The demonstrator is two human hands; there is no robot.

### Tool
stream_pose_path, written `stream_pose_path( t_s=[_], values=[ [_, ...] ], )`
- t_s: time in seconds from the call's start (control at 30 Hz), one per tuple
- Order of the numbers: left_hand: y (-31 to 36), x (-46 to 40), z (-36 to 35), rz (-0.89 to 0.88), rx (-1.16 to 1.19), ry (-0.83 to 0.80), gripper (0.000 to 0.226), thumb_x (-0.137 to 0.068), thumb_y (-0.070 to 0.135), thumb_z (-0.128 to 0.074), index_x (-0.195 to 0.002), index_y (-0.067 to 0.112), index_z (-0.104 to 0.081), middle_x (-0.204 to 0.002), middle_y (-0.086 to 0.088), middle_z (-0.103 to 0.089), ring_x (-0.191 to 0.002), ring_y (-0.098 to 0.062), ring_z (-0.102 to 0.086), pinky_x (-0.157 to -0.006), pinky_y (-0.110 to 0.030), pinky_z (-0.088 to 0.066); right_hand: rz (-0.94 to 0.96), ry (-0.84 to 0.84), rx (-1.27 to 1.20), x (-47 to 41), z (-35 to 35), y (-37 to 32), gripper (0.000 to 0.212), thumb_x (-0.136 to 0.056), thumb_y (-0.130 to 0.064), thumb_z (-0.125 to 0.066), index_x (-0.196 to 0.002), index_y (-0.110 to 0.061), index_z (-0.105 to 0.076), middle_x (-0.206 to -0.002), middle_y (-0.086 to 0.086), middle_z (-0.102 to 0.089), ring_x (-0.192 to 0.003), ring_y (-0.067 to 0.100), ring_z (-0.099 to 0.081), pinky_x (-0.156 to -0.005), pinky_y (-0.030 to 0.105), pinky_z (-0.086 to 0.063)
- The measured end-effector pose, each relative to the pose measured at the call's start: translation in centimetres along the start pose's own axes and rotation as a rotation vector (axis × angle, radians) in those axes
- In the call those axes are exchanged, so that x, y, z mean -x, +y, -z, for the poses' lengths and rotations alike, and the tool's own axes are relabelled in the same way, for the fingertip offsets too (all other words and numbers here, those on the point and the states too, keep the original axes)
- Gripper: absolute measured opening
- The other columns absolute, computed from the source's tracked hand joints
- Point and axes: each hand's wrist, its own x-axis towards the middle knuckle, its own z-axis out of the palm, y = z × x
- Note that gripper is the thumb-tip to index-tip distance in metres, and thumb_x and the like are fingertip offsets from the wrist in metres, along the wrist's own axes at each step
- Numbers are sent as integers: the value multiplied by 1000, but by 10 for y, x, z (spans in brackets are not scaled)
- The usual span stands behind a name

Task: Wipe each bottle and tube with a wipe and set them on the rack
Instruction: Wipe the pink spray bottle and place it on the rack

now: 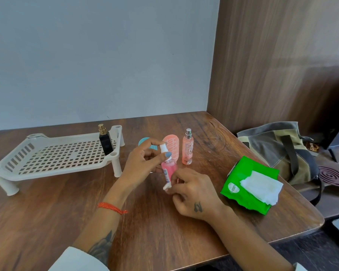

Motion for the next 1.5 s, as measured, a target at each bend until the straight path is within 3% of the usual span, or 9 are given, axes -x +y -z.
stream_pose_path(
  t_s=[0.17,0.33,0.47,0.8,0.93,1.07,1.17,1.33,1.5],
  values=[
    [1,0,0,3,27,-10,23,-84,14,-66,-103,22,-57,-88,1,-71,-76,-8,-70,-57,-18,-54,-73,63,-44,2,1,6,17,-64,-17,-53,-56,-17,-68,-66,-6,-56,-55,13,-52,-44,25,-43],
    [4,2,1,-23,45,-64,25,-85,11,-64,-107,21,-58,-92,-1,-72,-78,-9,-71,-60,-18,-54,-196,400,-212,-2,1,10,20,-77,-3,-66,-94,-10,-72,-96,5,-64,-86,11,-60,-72,19,-50],
    [6,3,2,-34,66,-104,27,-86,8,-62,-105,27,-60,-93,3,-72,-81,-10,-71,-63,-17,-54,-179,347,-241,-5,-2,11,25,-76,-4,-69,-100,-10,-71,-101,4,-64,-93,10,-58,-79,20,-50],
    [4,2,3,-40,89,-102,26,-87,7,-60,-103,28,-60,-85,13,-74,-85,-7,-70,-64,-16,-53,-131,-30,-113,1,3,10,19,-55,-15,-54,-56,-24,-70,-69,-12,-60,-57,7,-56,-47,18,-42],
    [2,1,4,-40,98,-92,25,-88,8,-60,-103,28,-61,-92,7,-73,-87,-10,-70,-65,-19,-54,-186,106,-70,1,4,11,16,-58,-8,-59,-58,-19,-70,-70,-8,-61,-59,11,-56,-46,23,-46],
    [0,-1,4,-33,78,-107,25,-88,12,-60,-106,29,-60,-95,5,-74,-91,-13,-70,-76,-25,-57,-236,397,-156,-2,3,11,17,-74,0,-68,-87,-10,-73,-91,3,-65,-82,10,-60,-69,16,-49],
    [0,-1,4,-29,75,-123,26,-89,13,-58,-108,31,-58,-95,8,-74,-92,-12,-70,-77,-25,-56,-194,357,-187,-4,0,9,24,-76,4,-67,-96,-9,-71,-99,5,-65,-92,11,-60,-77,15,-49],
    [1,0,5,-17,102,-148,27,-91,13,-56,-110,31,-57,-103,3,-73,-97,-14,-69,-74,-23,-56,-187,238,-246,-1,1,11,21,-66,2,-65,-76,-15,-71,-88,-2,-64,-80,7,-60,-62,18,-49],
    [3,2,5,-23,140,-191,28,-91,8,-54,-108,30,-58,-97,9,-74,-96,-11,-69,-69,-19,-54,-180,16,-159,1,2,14,17,-59,-23,-52,-55,-20,-68,-64,-9,-59,-56,9,-55,-43,26,-45]
  ],
)
